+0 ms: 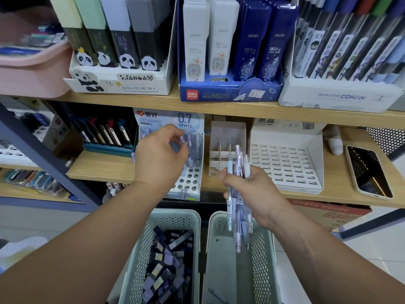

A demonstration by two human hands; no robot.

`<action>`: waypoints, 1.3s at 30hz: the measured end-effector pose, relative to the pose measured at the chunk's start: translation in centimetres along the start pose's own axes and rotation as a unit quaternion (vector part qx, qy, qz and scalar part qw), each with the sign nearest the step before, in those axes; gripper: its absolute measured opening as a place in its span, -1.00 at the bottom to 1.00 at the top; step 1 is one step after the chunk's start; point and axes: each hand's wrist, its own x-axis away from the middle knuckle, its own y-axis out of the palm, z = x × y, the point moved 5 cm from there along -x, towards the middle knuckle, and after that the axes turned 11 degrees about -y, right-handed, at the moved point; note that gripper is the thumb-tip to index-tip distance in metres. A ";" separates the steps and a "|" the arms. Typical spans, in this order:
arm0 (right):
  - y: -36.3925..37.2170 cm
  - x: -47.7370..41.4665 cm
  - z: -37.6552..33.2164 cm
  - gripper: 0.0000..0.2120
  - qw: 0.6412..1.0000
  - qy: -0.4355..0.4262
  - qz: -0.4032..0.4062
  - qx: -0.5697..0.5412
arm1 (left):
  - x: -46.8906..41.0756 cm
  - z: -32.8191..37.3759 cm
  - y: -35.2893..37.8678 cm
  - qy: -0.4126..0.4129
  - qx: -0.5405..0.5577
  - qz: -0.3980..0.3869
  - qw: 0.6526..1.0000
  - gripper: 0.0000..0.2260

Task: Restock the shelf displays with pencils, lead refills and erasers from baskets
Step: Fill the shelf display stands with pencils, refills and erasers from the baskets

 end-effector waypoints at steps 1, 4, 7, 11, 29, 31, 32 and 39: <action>0.0 0.0 0.0 -0.83 1.000 0.001 0.000 0.002 | -0.1 -0.1 0.0 -0.004 -0.003 0.001 1.000 -0.90; 0.0 0.0 0.0 -0.85 1.000 -0.001 0.000 0.018 | -0.1 -0.1 -0.1 -0.003 -0.014 -0.002 1.000 -0.89; -0.1 0.0 0.1 -0.85 1.000 -0.001 0.001 0.023 | -0.1 -0.1 -0.2 0.004 -0.028 0.000 1.000 -0.87; -0.1 0.1 0.0 -0.87 1.000 -0.001 -0.005 -0.002 | -0.2 0.1 -0.5 0.009 -0.024 0.007 1.000 -0.86; 0.2 0.3 0.1 -0.89 0.999 0.011 -0.026 -0.039 | 0.1 -0.4 1.2 0.125 -0.186 -0.030 0.974 -0.64; 0.4 0.3 -0.1 -0.89 0.997 0.010 -0.042 -0.056 | 0.4 0.0 0.8 0.132 -0.176 -0.010 0.975 -0.63; 0.6 0.4 -0.3 -0.90 0.997 0.006 -0.052 -0.064 | 0.6 0.4 0.5 0.136 -0.163 -0.001 0.977 -0.64; 2.5 0.7 -0.7 -0.76 0.994 -0.044 -0.095 -0.008 | 3.7 2.2 1.4 -0.155 0.171 -0.219 0.948 -0.96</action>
